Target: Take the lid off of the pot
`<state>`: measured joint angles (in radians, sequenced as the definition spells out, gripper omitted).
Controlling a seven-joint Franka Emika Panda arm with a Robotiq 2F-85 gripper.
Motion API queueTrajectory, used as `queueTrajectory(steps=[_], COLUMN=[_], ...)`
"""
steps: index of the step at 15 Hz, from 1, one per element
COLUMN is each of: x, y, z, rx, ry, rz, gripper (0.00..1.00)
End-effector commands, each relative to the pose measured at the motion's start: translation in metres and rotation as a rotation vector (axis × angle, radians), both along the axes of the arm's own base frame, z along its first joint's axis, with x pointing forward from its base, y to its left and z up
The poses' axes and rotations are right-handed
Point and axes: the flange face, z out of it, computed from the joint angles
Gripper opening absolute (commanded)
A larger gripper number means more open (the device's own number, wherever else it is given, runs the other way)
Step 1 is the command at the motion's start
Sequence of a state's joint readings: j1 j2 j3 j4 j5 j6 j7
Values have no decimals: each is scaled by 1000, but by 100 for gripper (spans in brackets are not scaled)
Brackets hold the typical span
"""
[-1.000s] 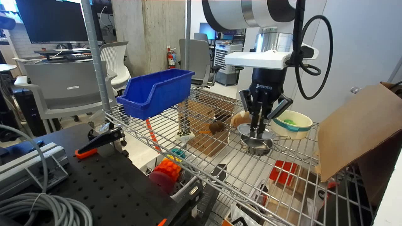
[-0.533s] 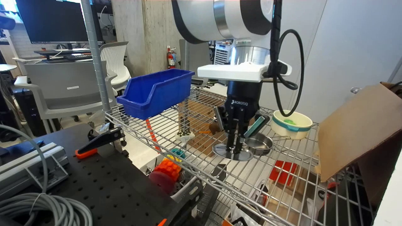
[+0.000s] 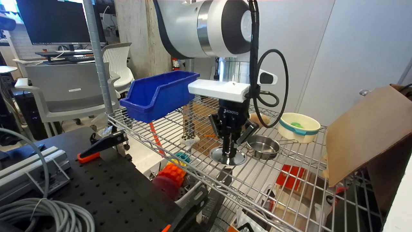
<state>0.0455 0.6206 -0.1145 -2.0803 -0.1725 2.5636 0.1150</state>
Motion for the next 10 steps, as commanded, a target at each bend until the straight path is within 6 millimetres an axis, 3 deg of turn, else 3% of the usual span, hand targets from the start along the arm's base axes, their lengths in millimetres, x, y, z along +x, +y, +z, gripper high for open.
queueTrajectory(steps=[1, 4, 5, 7, 10], x=[3, -1, -3, -10, -28], y=[9, 13, 13, 11, 0], z=[-22, -31, -23, -12, 12], rx=[-16, -15, -7, 5, -3], ry=[-23, -7, -3, 14, 61], rz=[-3, 4, 4, 12, 12], gripper=[5, 5, 45, 51, 74])
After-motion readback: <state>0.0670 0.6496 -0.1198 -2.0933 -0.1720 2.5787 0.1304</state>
